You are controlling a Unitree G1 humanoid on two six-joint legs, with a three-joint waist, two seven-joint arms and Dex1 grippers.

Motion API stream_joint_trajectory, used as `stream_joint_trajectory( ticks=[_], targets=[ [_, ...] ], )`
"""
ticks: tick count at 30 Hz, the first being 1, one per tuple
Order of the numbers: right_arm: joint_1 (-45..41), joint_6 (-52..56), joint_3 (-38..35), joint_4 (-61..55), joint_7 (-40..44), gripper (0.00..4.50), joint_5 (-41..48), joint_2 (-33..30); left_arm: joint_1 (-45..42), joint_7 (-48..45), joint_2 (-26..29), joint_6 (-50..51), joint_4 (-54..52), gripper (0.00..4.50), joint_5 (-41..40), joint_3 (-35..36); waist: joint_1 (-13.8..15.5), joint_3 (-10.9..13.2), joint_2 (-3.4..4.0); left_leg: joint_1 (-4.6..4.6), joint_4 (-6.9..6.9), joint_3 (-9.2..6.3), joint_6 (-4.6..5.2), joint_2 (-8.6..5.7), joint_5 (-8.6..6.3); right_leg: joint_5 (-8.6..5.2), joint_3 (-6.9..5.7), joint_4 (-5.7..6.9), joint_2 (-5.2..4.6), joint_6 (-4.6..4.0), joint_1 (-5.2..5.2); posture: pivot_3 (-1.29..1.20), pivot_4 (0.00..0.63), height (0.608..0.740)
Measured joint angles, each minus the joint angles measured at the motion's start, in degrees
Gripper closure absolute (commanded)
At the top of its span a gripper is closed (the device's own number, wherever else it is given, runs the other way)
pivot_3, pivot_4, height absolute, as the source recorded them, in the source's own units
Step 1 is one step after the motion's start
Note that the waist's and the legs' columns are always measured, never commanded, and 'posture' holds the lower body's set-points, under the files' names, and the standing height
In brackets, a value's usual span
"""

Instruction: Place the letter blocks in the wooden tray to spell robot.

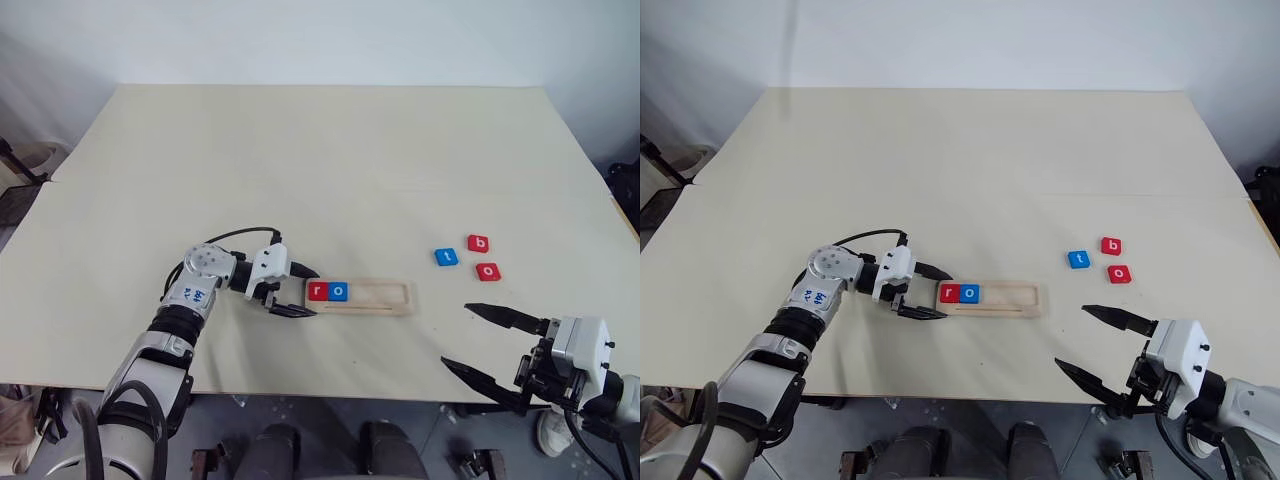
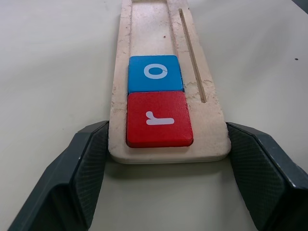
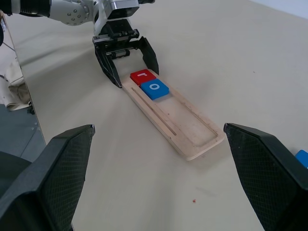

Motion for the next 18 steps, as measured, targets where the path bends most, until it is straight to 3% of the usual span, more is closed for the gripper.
stream_joint_trajectory(
  ticks=[1,3,9,17,18],
  targets=[
    [-0.07,0.00,0.04,0.01,0.00,0.00,-0.01,0.00,-0.01,-0.10,-0.03,0.15,0.29,0.34,-0.09,0.26,0.00,0.00,0.00,0.00,0.00,0.00,0.00,0.00,0.00,0.00,0.00,0.00,0.00,0.00,0.00,0.00,0.150,0.740],
    [-0.23,0.00,0.09,0.09,0.00,0.00,-0.01,0.00,-0.05,-0.62,0.00,0.80,0.77,0.05,-0.49,0.91,-0.01,0.00,0.00,0.00,0.00,0.00,0.00,0.00,0.00,0.00,0.00,0.01,0.01,0.00,0.00,0.00,0.150,0.740],
    [-0.51,-0.04,-0.07,1.31,-0.35,0.00,-0.07,0.22,0.50,-0.15,0.52,0.07,0.21,0.05,-1.76,3.50,-0.03,0.01,-0.01,-0.02,0.00,-0.01,0.00,0.03,0.00,0.00,-0.02,0.01,0.01,0.00,-0.02,0.00,0.150,0.740],
    [0.78,-1.10,-4.87,5.54,-3.48,0.00,-0.15,3.10,6.61,0.06,5.67,1.90,-9.16,0.05,-8.39,11.18,0.15,0.01,-0.01,0.00,0.04,-0.05,0.00,0.02,0.00,0.00,-0.01,0.00,-0.05,0.00,0.02,0.00,0.150,0.740],
    [0.09,-1.18,-6.64,5.99,-5.96,0.00,-0.02,5.20,11.32,1.25,7.83,3.25,-14.75,0.05,-9.63,12.69,-0.16,0.00,-0.01,0.03,-0.04,-0.07,0.01,0.07,-0.02,0.00,0.03,0.04,-0.05,0.00,0.00,0.00,0.150,0.740]
  ],
)
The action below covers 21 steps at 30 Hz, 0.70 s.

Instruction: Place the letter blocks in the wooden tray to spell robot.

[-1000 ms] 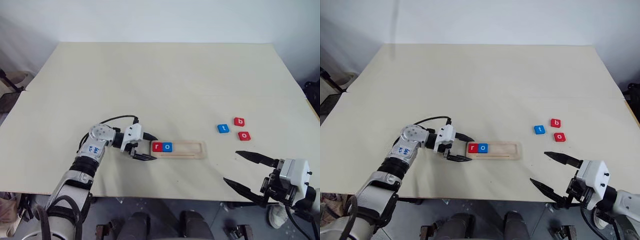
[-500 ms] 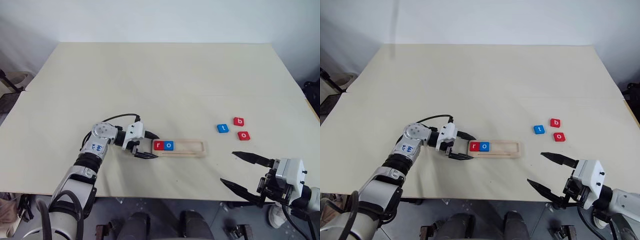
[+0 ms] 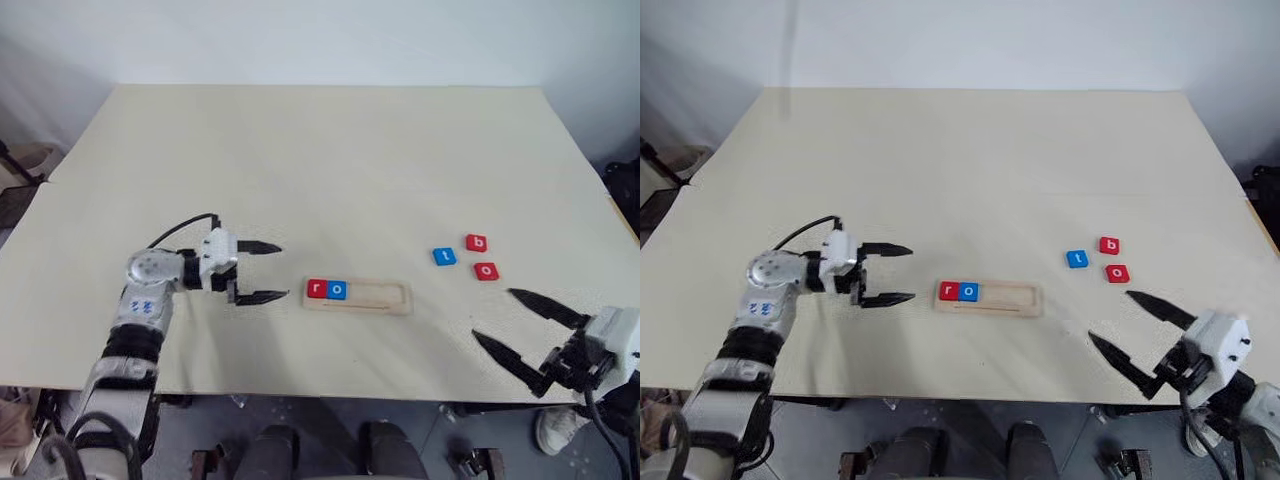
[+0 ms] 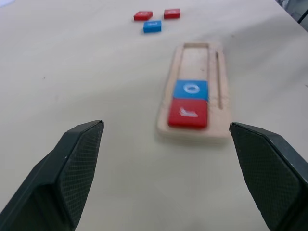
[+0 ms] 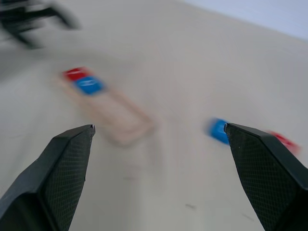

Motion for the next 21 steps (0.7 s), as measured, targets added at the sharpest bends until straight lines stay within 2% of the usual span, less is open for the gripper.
stream_joint_trajectory(
  ticks=[2,3,7,14,18,21],
  targets=[
    [-0.67,0.09,-2.62,5.70,-4.55,0.00,-0.72,2.00,7.20,2.74,4.40,2.67,-4.88,0.05,-1.01,4.27,-0.49,0.00,0.00,0.00,-0.16,0.02,-0.02,0.03,-0.01,0.00,0.00,-0.04,0.00,0.00,-0.06,0.00,0.150,0.740],
    [-2.04,-0.13,-2.65,7.37,-5.82,0.00,-1.42,2.42,8.70,4.25,4.75,3.47,-6.87,0.05,-1.26,5.51,-0.46,0.01,0.01,0.00,-0.12,0.03,-0.01,-0.01,0.00,0.00,0.01,-0.10,-0.04,-0.01,-0.06,0.00,0.150,0.740],
    [-5.85,-1.59,-2.45,10.89,-7.89,0.00,-3.34,2.87,13.55,7.25,4.87,7.07,-15.09,0.05,-3.21,6.82,-0.04,-0.01,0.05,0.03,-0.08,0.02,-0.02,0.01,0.00,0.00,0.03,-0.09,-0.04,-0.01,-0.01,0.00,0.150,0.740],
    [-9.33,2.03,0.03,13.12,-10.87,0.00,-4.92,2.36,16.19,9.92,4.80,11.49,-20.59,0.05,-4.11,7.19,-0.03,-0.02,0.07,0.02,-0.09,0.04,-0.02,0.01,0.00,0.00,0.03,-0.10,-0.03,-0.01,-0.03,0.00,0.150,0.740],
    [-15.62,11.59,0.97,14.24,-14.28,0.00,-4.98,-4.08,16.12,10.18,4.39,12.92,-22.75,0.05,-5.11,6.99,-0.48,-0.03,0.17,0.03,-0.14,0.06,-0.03,0.03,0.01,-0.01,0.04,-0.09,-0.01,-0.02,-0.07,0.00,0.150,0.740],
    [-18.77,16.02,2.20,15.37,-14.80,0.00,-4.98,-6.40,16.06,10.26,4.20,13.44,-22.90,0.05,-5.22,6.29,-0.49,-0.03,0.17,0.01,-0.14,0.05,-0.03,0.03,0.01,-0.01,0.02,-0.11,-0.01,-0.02,-0.07,0.00,0.150,0.740]
  ],
)
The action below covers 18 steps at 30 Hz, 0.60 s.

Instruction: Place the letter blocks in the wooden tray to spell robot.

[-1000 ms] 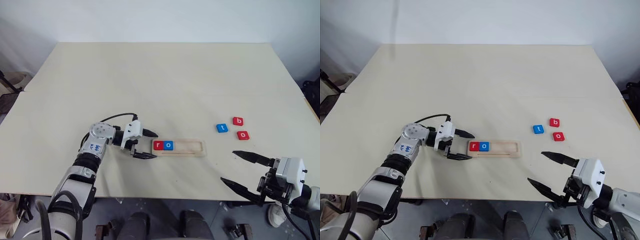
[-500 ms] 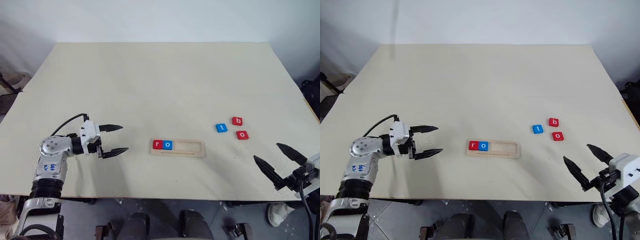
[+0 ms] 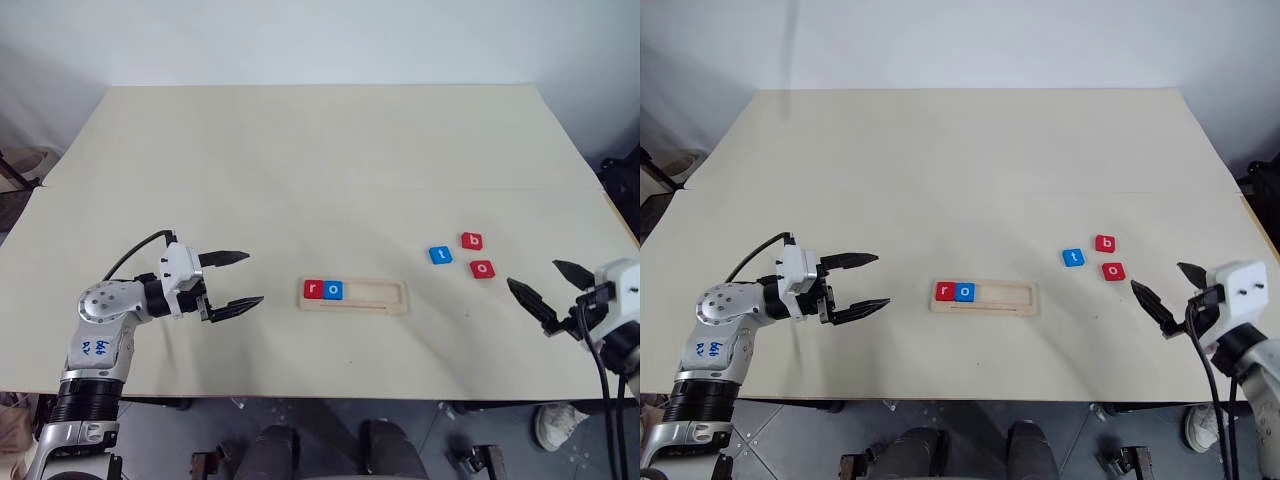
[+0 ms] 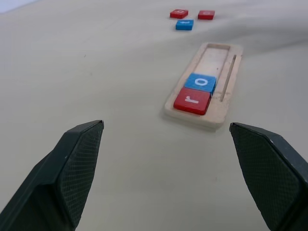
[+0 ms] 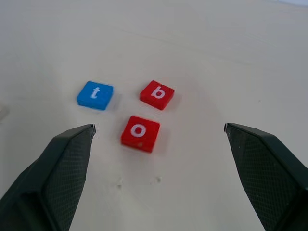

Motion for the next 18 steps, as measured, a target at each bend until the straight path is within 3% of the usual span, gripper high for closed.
stream_joint_trajectory(
  ticks=[7,18],
  targets=[
    [-5.16,8.59,3.01,0.40,-0.52,0.00,0.39,-1.33,-0.66,-0.36,-0.21,1.59,-1.66,0.05,-0.77,-1.51,0.27,0.00,0.00,-0.04,0.04,-0.01,0.00,-0.03,0.00,0.00,0.00,-0.01,-0.02,0.00,0.00,0.00,0.150,0.740],
    [-8.89,12.76,4.53,0.19,-1.82,0.00,0.10,-1.30,-1.19,-0.52,-1.10,2.21,-1.68,0.05,-0.89,-2.98,0.28,0.00,0.00,-0.05,0.05,0.00,0.00,-0.03,0.00,0.00,0.00,0.00,-0.02,0.00,-0.02,0.00,0.150,0.740]
  ],
)
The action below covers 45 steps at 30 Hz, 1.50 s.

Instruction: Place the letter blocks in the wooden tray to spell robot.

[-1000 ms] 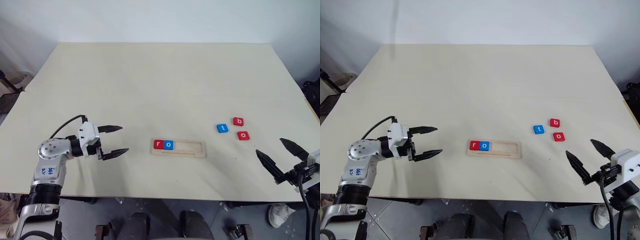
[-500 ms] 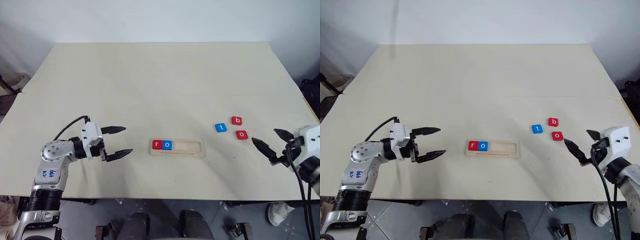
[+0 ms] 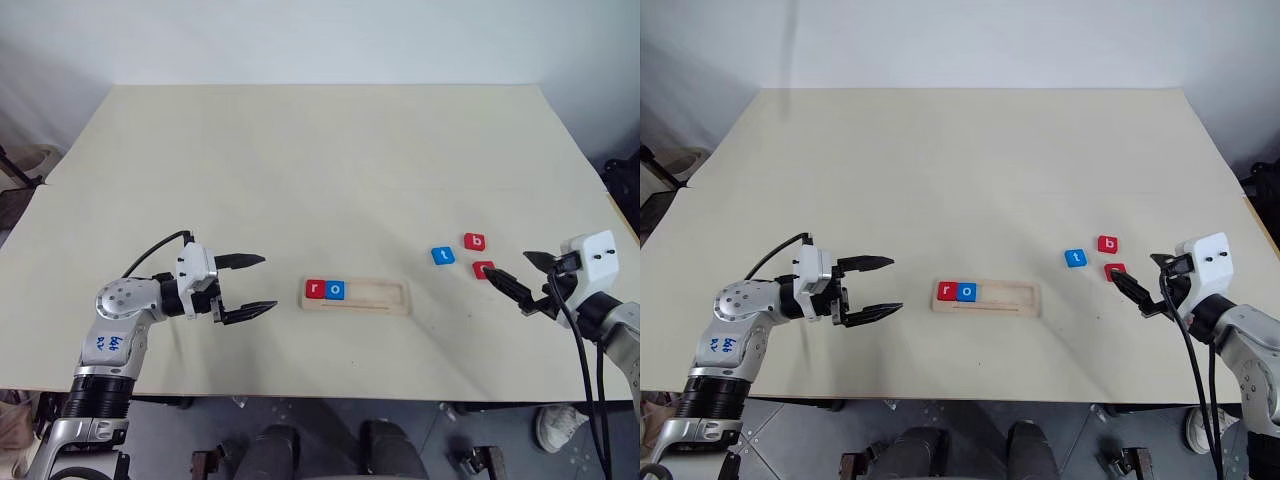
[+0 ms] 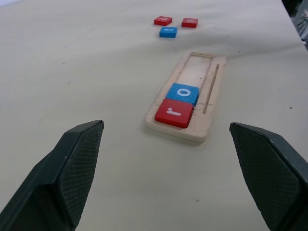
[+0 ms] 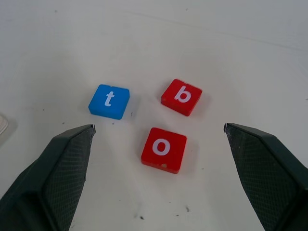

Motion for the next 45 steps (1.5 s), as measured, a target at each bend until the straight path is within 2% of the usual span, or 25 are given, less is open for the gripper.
stream_joint_trajectory(
  ticks=[18,31,37,45],
  targets=[
    [-1.19,1.04,0.03,-0.06,-0.28,0.00,0.10,0.13,-1.75,-0.47,-0.82,-0.32,0.16,0.05,0.00,-0.46,-0.02,0.00,0.00,0.00,-0.01,0.00,0.00,0.01,0.00,0.00,0.00,-0.01,0.01,0.00,0.00,0.00,0.150,0.740],
    [-4.05,1.05,2.98,0.11,0.24,0.00,-0.15,0.32,-0.78,0.35,-1.05,-0.78,0.04,0.05,0.00,-0.44,-0.16,0.00,0.00,-0.01,-0.01,0.00,0.00,0.00,0.00,0.00,0.00,-0.02,0.00,0.00,-0.01,0.00,0.150,0.740],
    [-11.20,7.14,5.91,0.71,-8.15,0.00,-2.27,2.21,-0.21,0.78,-1.05,-0.80,-0.16,0.05,0.00,-0.35,-0.69,0.00,0.00,-0.02,-0.04,-0.02,-0.01,0.01,0.01,0.00,0.00,-0.02,-0.01,0.00,-0.05,0.00,0.150,0.740],
    [-21.76,14.64,9.23,7.34,-21.34,0.00,-6.48,11.59,1.13,2.07,-1.30,-0.81,-1.00,0.05,0.01,-0.47,-1.19,0.00,0.00,-0.05,-0.07,-0.02,-0.03,0.00,0.02,0.00,0.00,0.02,-0.02,0.00,-0.12,0.00,0.150,0.740]
  ],
)
